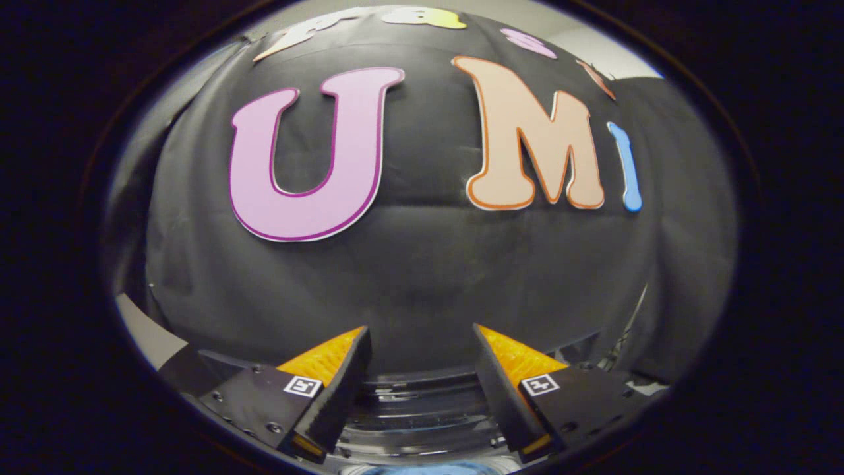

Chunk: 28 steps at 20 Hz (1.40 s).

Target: Put the clothes into the washing machine and then close the washing machine lid.

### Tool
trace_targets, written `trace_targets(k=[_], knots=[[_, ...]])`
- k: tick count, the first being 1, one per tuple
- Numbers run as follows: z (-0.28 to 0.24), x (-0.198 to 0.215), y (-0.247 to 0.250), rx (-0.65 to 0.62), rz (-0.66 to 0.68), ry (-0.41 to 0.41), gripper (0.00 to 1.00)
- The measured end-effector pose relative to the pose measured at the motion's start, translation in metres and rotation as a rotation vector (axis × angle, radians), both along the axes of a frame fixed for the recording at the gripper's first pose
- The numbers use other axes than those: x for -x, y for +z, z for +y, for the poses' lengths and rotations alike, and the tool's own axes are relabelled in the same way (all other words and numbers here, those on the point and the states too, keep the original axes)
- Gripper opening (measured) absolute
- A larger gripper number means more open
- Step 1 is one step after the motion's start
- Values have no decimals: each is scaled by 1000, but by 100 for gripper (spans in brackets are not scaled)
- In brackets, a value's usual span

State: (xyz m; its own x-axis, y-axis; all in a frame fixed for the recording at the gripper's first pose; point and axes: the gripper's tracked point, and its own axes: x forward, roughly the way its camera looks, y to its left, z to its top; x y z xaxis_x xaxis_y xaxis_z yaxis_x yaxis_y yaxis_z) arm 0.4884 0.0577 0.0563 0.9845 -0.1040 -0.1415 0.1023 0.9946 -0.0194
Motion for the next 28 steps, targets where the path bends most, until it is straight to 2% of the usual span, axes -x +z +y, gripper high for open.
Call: trace_targets(k=[2,5,22,28], knots=[[-2,4,5,27,-41,-11,94],[-3,13,3,4,-78,-22,95],[-3,47,6,9,-149,56,95],[-5,69,5,13,-178,53,95]])
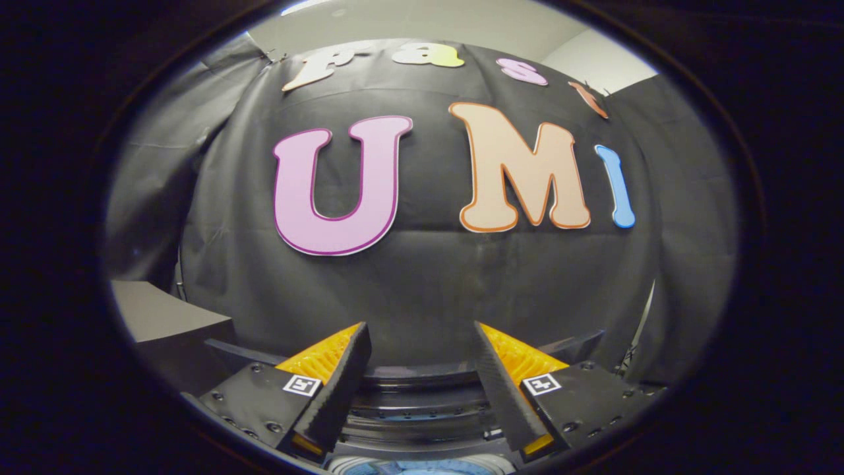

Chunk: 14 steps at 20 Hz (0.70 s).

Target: Put the clothes into the washing machine and then close the washing machine lid.

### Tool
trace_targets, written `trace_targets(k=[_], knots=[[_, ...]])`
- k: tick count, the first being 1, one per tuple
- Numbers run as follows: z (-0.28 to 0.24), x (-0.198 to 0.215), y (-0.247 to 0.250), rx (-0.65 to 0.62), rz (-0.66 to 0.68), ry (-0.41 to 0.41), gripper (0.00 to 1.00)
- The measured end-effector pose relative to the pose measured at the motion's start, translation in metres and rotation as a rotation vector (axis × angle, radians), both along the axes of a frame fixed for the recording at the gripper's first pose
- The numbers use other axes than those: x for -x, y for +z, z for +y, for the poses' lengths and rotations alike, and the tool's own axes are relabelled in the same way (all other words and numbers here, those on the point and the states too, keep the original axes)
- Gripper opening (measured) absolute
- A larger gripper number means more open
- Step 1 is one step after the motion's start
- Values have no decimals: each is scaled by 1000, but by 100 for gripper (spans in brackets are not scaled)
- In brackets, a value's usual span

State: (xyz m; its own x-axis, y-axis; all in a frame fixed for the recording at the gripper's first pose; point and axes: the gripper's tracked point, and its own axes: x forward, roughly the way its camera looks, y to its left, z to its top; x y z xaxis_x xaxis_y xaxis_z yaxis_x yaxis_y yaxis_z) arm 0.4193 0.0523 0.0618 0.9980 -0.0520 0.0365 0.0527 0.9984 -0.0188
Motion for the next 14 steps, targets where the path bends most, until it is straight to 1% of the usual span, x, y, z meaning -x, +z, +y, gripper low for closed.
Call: trace_targets(k=[14], knots=[[-2,41,-7,0,-16,-30,95]])
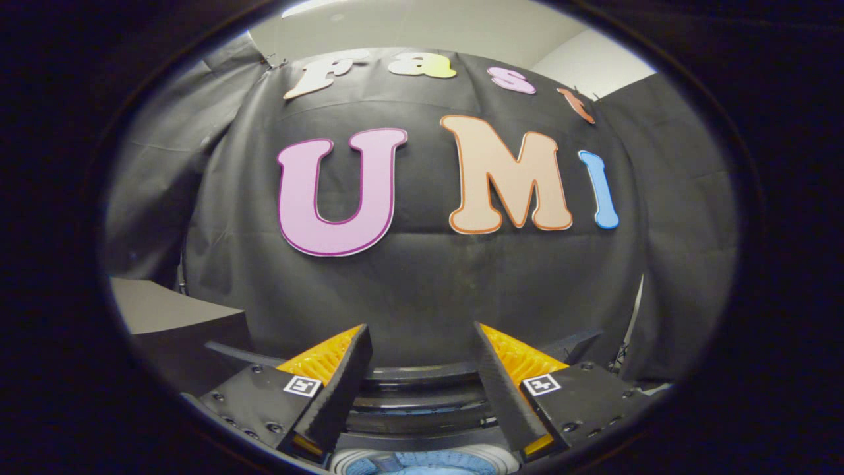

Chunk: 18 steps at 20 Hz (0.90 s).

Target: Put the clothes into the washing machine and then close the washing machine lid.

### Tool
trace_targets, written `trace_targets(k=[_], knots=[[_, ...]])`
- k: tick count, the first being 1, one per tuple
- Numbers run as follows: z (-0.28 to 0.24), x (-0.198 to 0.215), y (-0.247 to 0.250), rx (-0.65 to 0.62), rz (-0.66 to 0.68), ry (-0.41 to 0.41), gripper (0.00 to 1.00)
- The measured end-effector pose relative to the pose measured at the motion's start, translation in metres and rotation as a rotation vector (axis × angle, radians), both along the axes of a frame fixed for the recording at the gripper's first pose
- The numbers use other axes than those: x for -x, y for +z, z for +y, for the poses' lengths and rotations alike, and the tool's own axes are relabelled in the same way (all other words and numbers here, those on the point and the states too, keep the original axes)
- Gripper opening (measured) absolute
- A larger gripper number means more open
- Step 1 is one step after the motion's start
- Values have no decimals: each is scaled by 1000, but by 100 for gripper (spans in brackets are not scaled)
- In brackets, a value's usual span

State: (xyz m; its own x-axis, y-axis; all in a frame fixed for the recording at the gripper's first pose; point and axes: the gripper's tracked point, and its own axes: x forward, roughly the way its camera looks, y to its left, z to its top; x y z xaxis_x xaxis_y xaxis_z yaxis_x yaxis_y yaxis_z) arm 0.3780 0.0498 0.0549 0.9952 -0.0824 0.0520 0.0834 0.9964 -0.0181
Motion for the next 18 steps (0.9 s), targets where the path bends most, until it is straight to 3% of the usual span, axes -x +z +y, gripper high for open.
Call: trace_targets(k=[18], knots=[[-3,43,-15,1,-18,-8,95]])
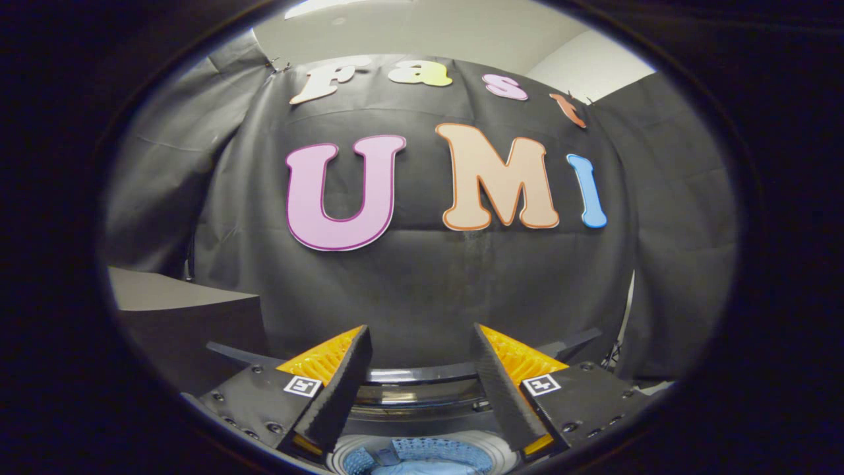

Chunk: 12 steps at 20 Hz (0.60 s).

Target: Put the clothes into the washing machine and then close the washing machine lid.

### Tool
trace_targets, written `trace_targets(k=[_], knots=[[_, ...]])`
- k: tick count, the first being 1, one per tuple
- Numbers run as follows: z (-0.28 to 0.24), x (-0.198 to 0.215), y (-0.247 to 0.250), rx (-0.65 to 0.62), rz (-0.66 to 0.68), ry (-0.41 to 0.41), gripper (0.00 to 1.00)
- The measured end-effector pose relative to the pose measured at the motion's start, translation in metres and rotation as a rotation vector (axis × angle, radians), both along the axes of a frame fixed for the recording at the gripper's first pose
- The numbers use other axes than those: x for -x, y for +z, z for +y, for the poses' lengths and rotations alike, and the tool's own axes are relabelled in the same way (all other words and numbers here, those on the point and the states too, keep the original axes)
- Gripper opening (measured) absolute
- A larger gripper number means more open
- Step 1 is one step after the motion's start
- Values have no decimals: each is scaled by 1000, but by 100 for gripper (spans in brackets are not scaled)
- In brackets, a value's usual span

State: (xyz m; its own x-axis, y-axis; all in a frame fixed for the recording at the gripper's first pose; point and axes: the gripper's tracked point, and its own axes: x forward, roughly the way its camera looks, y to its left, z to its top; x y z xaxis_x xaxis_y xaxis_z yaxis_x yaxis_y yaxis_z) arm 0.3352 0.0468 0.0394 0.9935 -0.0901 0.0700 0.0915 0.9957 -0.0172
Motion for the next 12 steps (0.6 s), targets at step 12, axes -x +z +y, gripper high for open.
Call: trace_targets(k=[12], knots=[[-1,15,-9,6,-22,7,95]])
